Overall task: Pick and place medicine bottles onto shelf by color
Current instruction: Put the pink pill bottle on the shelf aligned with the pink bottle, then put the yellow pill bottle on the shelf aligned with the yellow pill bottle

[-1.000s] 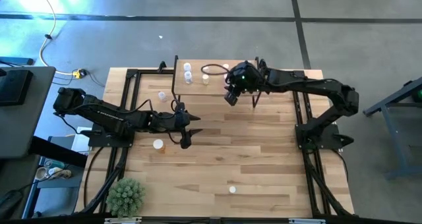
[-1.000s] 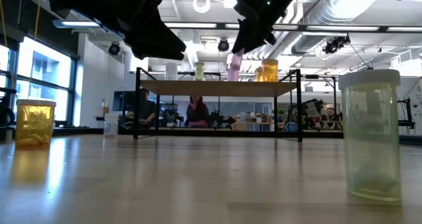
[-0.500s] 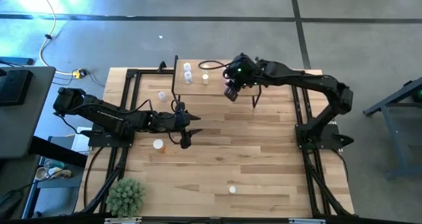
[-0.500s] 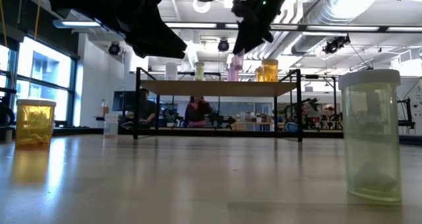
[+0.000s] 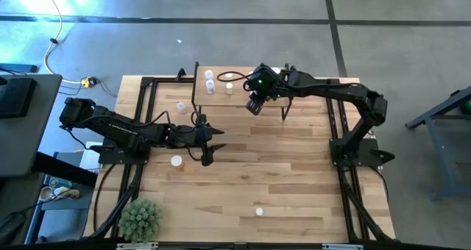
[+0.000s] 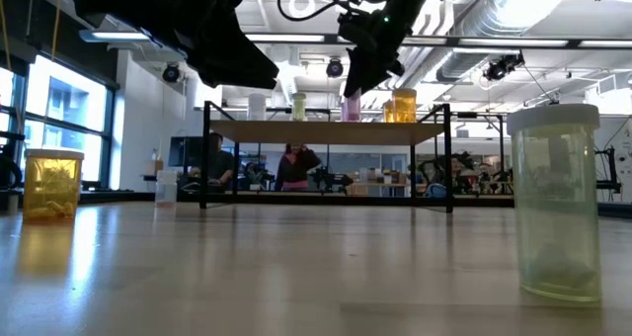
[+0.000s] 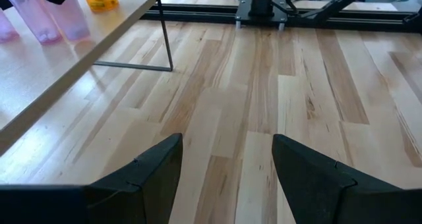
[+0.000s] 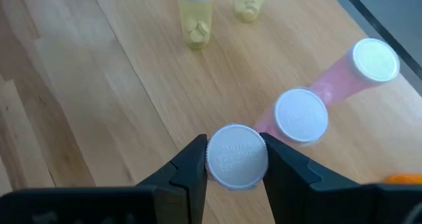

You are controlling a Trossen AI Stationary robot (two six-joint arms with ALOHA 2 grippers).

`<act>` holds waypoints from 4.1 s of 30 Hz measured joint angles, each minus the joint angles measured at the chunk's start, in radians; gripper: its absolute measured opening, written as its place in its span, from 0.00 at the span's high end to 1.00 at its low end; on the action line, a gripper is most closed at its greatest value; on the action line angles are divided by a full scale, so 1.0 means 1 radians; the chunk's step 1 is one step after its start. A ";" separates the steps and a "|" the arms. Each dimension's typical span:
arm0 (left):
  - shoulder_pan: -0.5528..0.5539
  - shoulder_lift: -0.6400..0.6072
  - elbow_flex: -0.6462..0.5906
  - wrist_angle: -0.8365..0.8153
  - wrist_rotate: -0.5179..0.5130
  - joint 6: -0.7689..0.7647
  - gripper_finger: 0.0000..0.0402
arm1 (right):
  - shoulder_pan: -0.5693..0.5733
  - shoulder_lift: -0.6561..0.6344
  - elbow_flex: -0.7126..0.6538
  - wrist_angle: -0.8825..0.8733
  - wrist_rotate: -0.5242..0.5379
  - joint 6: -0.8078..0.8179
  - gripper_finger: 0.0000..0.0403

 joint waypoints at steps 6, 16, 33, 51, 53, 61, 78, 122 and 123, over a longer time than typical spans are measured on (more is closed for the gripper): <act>0.000 0.000 0.000 -0.002 0.000 0.000 0.44 | 0.000 0.006 0.000 -0.005 -0.008 -0.007 0.72; 0.000 0.000 0.000 -0.002 0.000 0.000 0.44 | 0.000 0.013 0.000 -0.013 0.007 -0.018 0.72; 0.000 0.000 0.000 -0.011 0.000 0.000 0.44 | 0.000 0.013 0.000 -0.013 0.010 -0.026 0.71; 0.000 0.000 0.000 -0.010 0.000 0.000 0.44 | 0.000 0.017 -0.001 -0.014 0.054 -0.030 0.56; 0.000 0.000 0.000 -0.010 0.001 0.000 0.44 | 0.000 0.017 -0.001 -0.013 0.054 -0.030 0.54; 0.000 0.000 0.000 -0.009 0.000 0.000 0.44 | 0.000 0.016 -0.001 -0.012 0.034 -0.030 0.53; 0.000 0.000 0.000 -0.008 0.000 0.000 0.44 | 0.000 -0.010 0.000 -0.023 0.033 -0.007 0.53; -0.001 0.000 0.000 -0.007 -0.003 -0.008 0.44 | 0.413 -0.451 -0.321 0.045 0.035 0.168 0.53; -0.001 0.000 0.000 -0.007 -0.002 -0.013 0.44 | 0.426 -0.459 -0.336 0.055 0.035 0.179 0.53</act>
